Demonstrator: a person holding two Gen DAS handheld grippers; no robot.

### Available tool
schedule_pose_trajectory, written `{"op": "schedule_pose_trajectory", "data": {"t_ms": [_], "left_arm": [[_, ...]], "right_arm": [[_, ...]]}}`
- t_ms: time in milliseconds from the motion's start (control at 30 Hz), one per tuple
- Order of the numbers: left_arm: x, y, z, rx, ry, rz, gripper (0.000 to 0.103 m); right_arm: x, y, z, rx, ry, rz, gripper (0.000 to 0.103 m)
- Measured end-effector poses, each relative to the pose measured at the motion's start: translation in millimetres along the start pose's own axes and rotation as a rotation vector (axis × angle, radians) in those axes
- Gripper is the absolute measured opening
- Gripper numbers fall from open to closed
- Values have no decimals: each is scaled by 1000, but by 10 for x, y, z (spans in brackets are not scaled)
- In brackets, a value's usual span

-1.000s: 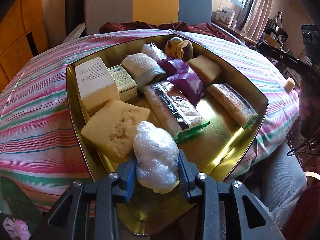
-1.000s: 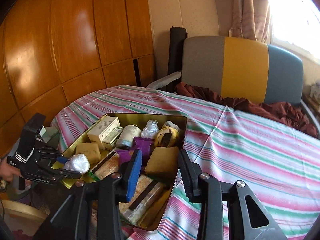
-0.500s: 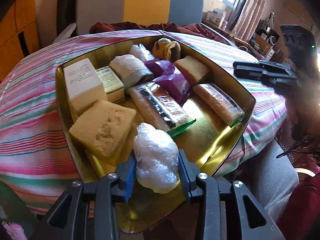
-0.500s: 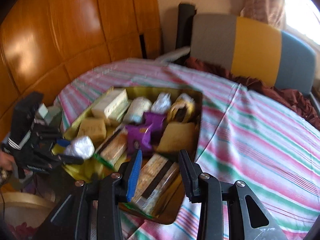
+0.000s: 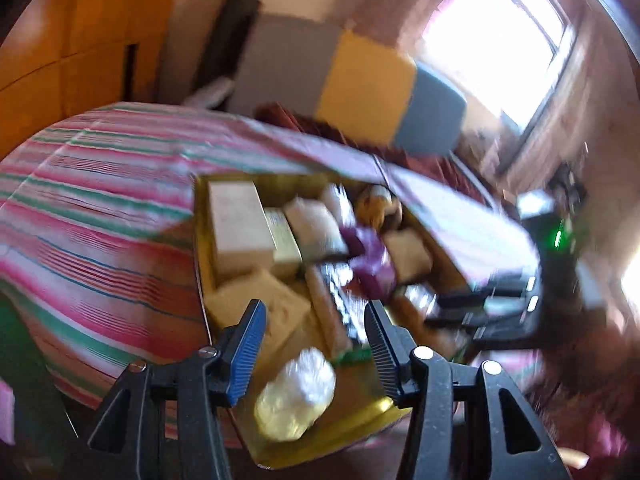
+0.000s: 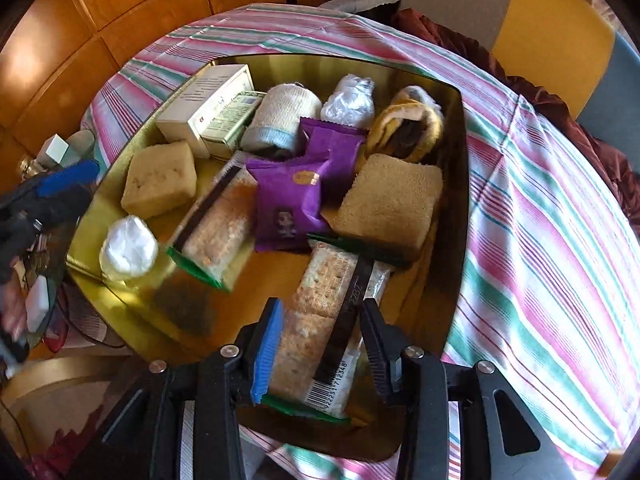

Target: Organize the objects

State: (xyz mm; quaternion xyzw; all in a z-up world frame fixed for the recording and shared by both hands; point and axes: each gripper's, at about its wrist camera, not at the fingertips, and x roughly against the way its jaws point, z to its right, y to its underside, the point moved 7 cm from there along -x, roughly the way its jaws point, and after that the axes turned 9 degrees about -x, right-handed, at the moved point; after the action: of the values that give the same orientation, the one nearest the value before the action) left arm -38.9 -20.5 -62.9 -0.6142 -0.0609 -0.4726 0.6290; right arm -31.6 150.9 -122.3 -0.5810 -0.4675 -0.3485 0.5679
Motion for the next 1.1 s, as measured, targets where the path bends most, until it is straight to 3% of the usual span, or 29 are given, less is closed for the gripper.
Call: {"op": "schedule_pose_trajectory", "data": {"t_ms": [100,200,300,367,500,700,833,1100], "left_arm": [[86,-95,-37,92,-31,57,52],[114,-120,-70,144,-102,58,52],[73,-84,-97,172,-212,20,52],[74,-64,-101,184,-266,-11,52],[92,-48,-97,176,-346,-32,52],[221,-61,-14,147,-391,5,52],[272,-77,50,117,-450,8,52],[304,-39,121,92,-523,-2,52]], "right_arm": [[-30,-33,-165,-25,-83,7,43],[54,-48,-225,-69,-145,73,42],[189,-56,-225,-62,-87,173,50],[253,-53,-193,-73,-39,221,63],[398,-71,-228,-64,23,270,69],[530,-153,-241,-40,99,345,85],[612,-184,-261,-60,126,389,103],[744,-223,-315,-83,214,459,103]]}}
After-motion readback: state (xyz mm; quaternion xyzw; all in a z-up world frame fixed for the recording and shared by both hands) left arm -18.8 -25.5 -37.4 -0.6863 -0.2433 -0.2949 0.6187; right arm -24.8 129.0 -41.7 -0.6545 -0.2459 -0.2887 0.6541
